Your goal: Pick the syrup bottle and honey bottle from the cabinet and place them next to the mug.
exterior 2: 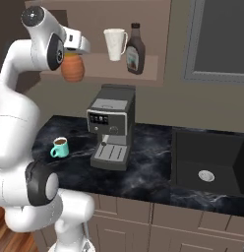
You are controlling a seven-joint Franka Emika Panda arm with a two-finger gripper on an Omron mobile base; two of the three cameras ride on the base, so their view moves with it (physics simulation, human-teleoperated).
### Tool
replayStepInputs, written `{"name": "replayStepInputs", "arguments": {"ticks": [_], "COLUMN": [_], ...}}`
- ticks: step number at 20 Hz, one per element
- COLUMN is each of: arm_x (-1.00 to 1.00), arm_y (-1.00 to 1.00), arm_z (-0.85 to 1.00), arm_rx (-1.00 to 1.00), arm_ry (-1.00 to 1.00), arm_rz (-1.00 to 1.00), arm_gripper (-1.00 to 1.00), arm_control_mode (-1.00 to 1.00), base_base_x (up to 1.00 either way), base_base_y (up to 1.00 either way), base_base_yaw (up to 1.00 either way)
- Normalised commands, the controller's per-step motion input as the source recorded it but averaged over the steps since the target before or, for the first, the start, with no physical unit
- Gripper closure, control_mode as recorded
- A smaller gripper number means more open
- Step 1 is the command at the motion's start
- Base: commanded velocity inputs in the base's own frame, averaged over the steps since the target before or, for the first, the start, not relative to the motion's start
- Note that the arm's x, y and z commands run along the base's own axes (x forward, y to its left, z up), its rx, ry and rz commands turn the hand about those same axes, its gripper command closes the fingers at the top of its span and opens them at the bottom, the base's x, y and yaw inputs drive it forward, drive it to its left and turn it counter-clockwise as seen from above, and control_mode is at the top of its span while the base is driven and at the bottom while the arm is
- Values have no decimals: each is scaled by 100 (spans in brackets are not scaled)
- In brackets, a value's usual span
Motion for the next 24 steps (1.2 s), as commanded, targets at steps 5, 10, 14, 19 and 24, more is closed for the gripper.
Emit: {"name": "replayStepInputs", "arguments": {"ticks": [5,10,14,19,24], "arm_x": [-63,-59,-44,-23,-15], "arm_y": [0,4,3,0,2], "arm_z": [-17,-26,-40,-69,-72], "arm_rx": [0,0,0,0,0], "arm_ry": [0,0,0,0,0], "arm_rz": [0,3,4,2,0], "arm_gripper": [100,100,100,100,100], "arm_control_mode": [-100,-100,-100,-100,-100], "base_base_x": [0,0,0,0,0], "base_base_y": [0,0,0,0,0], "base_base_yaw": [0,0,0,0,0]}}
